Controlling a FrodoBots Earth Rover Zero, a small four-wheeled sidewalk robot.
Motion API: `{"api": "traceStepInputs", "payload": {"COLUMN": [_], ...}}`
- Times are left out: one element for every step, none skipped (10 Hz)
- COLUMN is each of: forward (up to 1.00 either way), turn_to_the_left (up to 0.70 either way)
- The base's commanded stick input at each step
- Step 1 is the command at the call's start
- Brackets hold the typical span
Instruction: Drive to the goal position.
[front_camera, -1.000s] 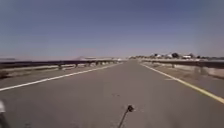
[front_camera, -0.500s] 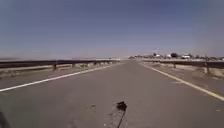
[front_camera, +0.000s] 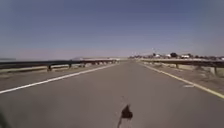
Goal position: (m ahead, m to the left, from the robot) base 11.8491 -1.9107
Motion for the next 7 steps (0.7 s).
{"api": "traceStepInputs", "payload": {"forward": [1.0, 1.0, 1.0, 1.0, 1.0, 1.0, 1.0], "turn_to_the_left": [-0.2, -0.36, -0.02, -0.01, -0.01, -0.01, -0.01]}}
